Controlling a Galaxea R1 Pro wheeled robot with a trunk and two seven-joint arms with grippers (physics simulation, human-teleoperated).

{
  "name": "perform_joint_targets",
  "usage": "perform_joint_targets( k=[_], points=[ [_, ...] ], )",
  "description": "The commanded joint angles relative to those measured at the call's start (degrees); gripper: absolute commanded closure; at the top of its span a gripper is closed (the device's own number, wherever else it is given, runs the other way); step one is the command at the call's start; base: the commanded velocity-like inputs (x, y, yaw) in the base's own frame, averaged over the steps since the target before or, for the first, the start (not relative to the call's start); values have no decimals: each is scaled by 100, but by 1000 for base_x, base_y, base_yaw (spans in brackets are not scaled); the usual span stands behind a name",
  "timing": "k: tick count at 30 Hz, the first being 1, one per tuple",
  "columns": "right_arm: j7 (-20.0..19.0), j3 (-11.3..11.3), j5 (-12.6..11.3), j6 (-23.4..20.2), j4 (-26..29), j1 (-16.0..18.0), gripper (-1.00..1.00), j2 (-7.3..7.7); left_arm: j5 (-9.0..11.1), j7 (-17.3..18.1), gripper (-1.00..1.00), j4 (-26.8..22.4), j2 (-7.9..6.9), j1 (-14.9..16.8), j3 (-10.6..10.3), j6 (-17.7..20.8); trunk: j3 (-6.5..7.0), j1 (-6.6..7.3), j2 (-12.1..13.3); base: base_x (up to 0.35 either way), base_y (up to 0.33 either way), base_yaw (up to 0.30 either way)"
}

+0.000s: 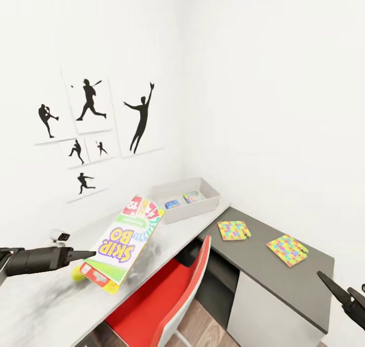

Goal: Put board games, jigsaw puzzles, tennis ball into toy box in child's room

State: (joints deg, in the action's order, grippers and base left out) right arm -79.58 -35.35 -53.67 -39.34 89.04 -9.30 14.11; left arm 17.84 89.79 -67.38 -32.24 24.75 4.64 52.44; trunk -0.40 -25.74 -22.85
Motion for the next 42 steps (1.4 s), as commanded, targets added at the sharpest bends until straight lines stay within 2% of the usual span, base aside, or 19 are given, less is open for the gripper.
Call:
perform_joint_targets(
  k=[1,18,35,42],
  points=[
    [0,-7,-29,-55,-1,-2,-100,3,9,21,100,-3,-1,3,0,57,-9,-4,-6,184,-290,-64],
    [9,-46,-29,-79,-5,-2,-100,13,9,21,100,-4,-1,3,-4,56,-129,-4,-6,122,-286,-121],
    [13,-42,-29,-73,-9,-2,-100,13,9,21,100,-5,-1,3,-6,56,-257,-4,-6,136,-20,-141],
    [13,-42,-29,-73,-9,-2,-100,13,9,21,100,-4,2,3,-5,48,-307,-4,-6,177,-154,-179]
  ],
)
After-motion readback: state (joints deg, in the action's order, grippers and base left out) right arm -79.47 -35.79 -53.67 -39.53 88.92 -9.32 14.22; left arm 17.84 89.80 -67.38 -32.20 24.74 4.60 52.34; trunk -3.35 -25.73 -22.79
